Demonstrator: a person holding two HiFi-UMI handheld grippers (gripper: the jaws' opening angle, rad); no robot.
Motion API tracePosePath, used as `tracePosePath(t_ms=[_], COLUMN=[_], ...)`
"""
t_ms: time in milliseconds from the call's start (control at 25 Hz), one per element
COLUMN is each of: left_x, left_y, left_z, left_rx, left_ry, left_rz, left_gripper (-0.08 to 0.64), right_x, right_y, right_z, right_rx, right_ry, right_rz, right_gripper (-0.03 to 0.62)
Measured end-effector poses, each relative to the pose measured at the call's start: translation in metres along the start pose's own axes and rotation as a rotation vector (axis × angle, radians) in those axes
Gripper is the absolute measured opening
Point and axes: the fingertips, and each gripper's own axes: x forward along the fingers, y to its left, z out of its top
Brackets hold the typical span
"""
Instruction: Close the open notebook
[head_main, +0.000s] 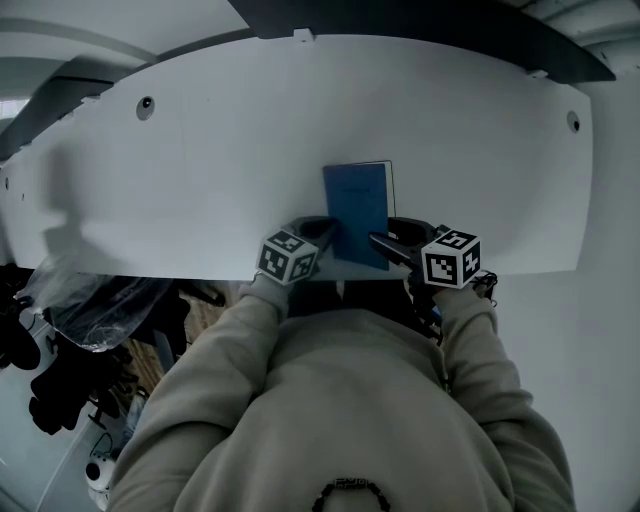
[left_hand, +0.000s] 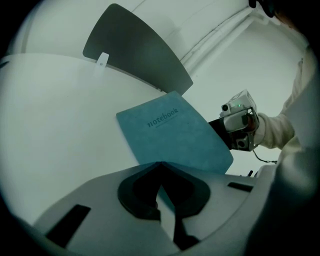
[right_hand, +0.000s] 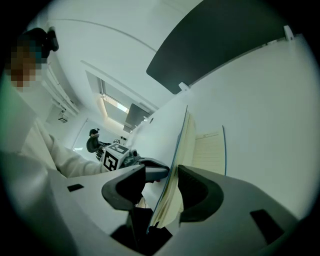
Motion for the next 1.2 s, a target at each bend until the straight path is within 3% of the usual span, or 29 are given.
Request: tracePosePath(t_ms=[360,520,640,800,1200], left_x=[-0.03,-0.036,-0.043,-0.05,-0.079], left_y=[-0.008,0.002,0.002,0.013,0.029], left_z=[0.014,0.002,-0.003,-0.011,-0.004], left_rx=[-0.092,-0.068,-0.105,-0.108,-0.123], left_ry=[-0.136,-0.109,-0.128,-0.121,-0.175], left_rz=[-0.083,-0.027,-0.055,-0.015,0.008], left_gripper=[0.003,0.002,0.003,0.003,0.003], right_x=[0.012,0.018,0.025,0.037,0.052], right_y=[0.034,0.051,0.064,0.08,0.102], right_z=[0.002,0.005,0.01,0.015,0.015], right_rx=[-0.029,-0.058,-0.076,-0.113,-0.222], right_ry=[0.021,0.038,0.047,0.066,0.132], right_rz=[0.08,0.103,0.122,0.14,0.085], right_gripper=[0.218,0.218,0.218,0.218,0.218])
